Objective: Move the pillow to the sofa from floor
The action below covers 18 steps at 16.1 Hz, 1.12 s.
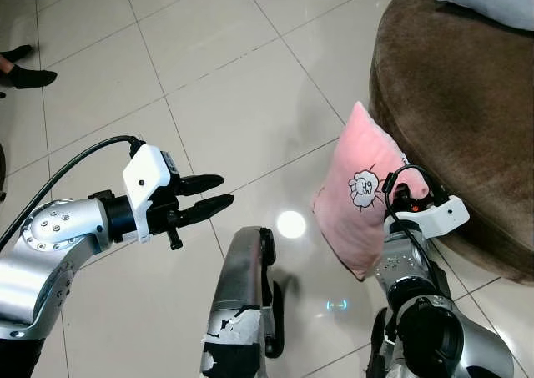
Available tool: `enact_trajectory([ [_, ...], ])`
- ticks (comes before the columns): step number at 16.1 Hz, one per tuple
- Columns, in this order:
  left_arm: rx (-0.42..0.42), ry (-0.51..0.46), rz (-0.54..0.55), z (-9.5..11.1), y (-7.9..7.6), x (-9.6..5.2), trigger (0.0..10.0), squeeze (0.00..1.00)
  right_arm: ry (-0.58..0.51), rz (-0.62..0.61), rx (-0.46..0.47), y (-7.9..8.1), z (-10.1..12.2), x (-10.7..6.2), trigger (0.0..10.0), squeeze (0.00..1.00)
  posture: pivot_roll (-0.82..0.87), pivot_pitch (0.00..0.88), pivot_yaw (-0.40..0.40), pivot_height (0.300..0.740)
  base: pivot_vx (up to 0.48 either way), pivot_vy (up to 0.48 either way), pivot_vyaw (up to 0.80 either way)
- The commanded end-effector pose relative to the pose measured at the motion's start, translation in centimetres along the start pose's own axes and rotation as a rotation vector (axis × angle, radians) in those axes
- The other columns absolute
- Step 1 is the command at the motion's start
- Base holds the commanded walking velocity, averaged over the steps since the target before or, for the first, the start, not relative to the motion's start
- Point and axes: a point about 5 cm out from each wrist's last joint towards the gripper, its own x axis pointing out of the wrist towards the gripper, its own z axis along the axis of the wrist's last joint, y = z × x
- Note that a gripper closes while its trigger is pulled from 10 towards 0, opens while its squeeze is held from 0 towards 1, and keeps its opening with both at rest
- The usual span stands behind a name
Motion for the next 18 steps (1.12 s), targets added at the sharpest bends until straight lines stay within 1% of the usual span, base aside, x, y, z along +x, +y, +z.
enact_trajectory([
  [1, -0.001, 0.025, 0.008, -0.3, 0.4, -0.7, 10.0, 0.0, 0.036, -0.022, 0.0, -0.6, -1.3, -0.8, 0.0, 0.0, 0.43, 0.321, 0.242, 0.546, 0.0, 0.0, 0.0],
  [5, -0.013, 0.036, 0.012, -1.3, 0.9, -1.1, 10.0, 0.0, 0.041, 0.001, -0.006, -0.3, -1.6, -0.9, 0.0, 0.0, 0.42, 0.318, 0.245, 0.546, 0.0, 0.0, 0.0],
  [7, -0.025, 0.04, 0.012, -2.4, 1.0, -0.6, 10.0, 0.0, 0.046, 0.023, -0.007, 0.0, -1.9, -1.1, 0.0, 0.0, 0.41, 0.313, 0.239, 0.546, 0.0, 0.0, 0.0],
  [9, -0.032, 0.031, 0.028, -3.0, 1.9, -0.1, 10.0, 0.0, 0.049, 0.035, -0.003, 0.1, -2.0, -1.1, 0.0, 0.0, 0.39, 0.298, 0.221, 0.546, 0.0, 0.0, 0.0],
  [10, -0.04, 0.025, 0.046, -3.3, 2.4, -0.1, 10.0, 0.0, 0.053, 0.057, -0.009, 0.5, -2.1, -1.1, 0.0, 0.0, 0.37, 0.292, 0.211, 0.546, 0.0, 0.0, 0.0],
  [11, -0.054, 0.02, 0.066, -3.8, 2.7, -0.2, 10.0, 0.0, 0.056, 0.102, -0.019, 1.4, -2.5, -1.3, 0.0, 0.0, 0.36, 0.291, 0.203, 0.546, 0.0, 0.0, 0.0],
  [13, -0.081, 0.013, 0.1, -5.0, 2.9, 0.0, 10.0, 0.0, 0.035, 0.21, 0.005, 3.9, -3.1, -1.6, 0.0, 0.0, 0.3, 0.284, 0.178, 0.546, 0.0, 0.0, 0.0],
  [14, -0.092, 0.008, 0.117, -5.6, 2.9, 0.1, 10.0, 0.0, 0.011, 0.263, 0.049, 5.3, -3.4, -2.1, 0.0, 0.0, 0.26, 0.272, 0.165, 0.546, 0.0, 0.0, 0.0],
  [15, -0.106, -0.018, 0.147, -6.3, 3.2, 0.6, 10.0, 0.0, -0.039, 0.352, 0.066, 7.7, -3.3, -3.0, 0.0, 0.0, 0.19, 0.241, 0.138, 0.546, 0.0, 0.0, 0.0],
  [16, -0.12, -0.053, 0.168, -6.3, 3.5, 0.9, 10.0, 0.0, -0.09, 0.414, 0.09, 9.8, -2.5, -4.0, 0.0, 0.0, 0.15, 0.225, 0.129, 0.546, 0.0, 0.0, 0.0],
  [17, -0.127, -0.081, 0.175, -6.2, 3.7, 1.4, 10.0, 0.0, -0.124, 0.457, 0.108, 11.2, -1.6, -4.6, 0.0, 0.0, 0.11, 0.208, 0.114, 0.546, 0.0, 0.0, 0.0],
  [18, -0.129, -0.124, 0.18, -5.9, 4.0, 2.1, 10.0, 0.0, -0.172, 0.5, 0.118, 12.8, 0.1, -5.2, 0.0, 0.0, 0.07, 0.184, 0.101, 0.546, 0.0, 0.0, 0.0],
])
